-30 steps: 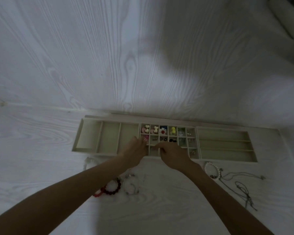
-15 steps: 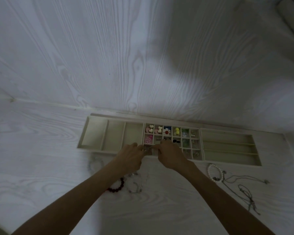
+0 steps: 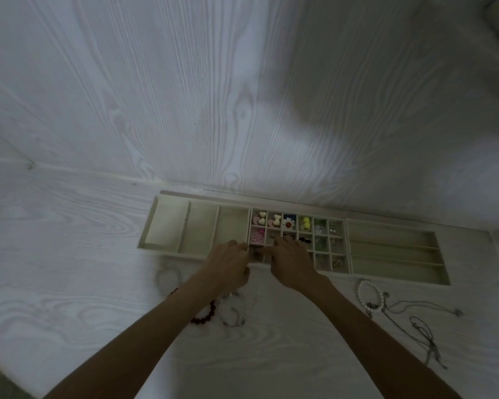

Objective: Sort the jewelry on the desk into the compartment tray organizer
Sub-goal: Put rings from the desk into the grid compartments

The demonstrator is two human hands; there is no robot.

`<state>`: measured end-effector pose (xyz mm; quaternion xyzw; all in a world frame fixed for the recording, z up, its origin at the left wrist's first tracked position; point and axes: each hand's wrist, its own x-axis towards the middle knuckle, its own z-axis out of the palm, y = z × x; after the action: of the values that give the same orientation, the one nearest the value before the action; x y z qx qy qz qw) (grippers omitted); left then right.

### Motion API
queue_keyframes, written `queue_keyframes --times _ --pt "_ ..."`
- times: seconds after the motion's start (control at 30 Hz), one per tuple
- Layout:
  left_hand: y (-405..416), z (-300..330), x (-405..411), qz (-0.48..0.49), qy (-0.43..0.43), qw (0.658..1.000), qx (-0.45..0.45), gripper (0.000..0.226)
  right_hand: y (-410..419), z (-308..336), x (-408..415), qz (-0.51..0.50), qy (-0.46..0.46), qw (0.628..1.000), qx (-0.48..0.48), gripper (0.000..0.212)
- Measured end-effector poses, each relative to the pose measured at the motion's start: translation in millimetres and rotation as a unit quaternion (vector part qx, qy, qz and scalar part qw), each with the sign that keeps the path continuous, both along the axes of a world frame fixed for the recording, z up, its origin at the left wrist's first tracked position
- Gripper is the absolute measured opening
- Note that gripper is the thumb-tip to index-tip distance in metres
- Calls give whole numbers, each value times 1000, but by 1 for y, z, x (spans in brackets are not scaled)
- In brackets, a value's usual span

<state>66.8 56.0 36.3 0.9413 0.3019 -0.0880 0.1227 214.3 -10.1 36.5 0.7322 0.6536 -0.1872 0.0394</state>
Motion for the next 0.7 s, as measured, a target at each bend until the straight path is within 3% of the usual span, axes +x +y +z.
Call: queue_keyframes --times 0.1,0.23,0.47,0.57,0.7 --pt "3 -3 2 0 26 1000 -8 42 -2 -1 3 -24 15 998 53 38" --pt "5 -9 2 22 24 999 -23 40 0 -1 2 5 12 998 56 34" --pt "13 -3 -4 190 -114 969 -106 38 2 -9 2 5 56 998 36 24" --pt "18 -1 -9 219 -121 961 -117 34 9 -5 7 -73 137 985 74 18" --pt "18 -1 -14 221 -115 961 -121 34 16 -3 8 -69 124 987 75 19"
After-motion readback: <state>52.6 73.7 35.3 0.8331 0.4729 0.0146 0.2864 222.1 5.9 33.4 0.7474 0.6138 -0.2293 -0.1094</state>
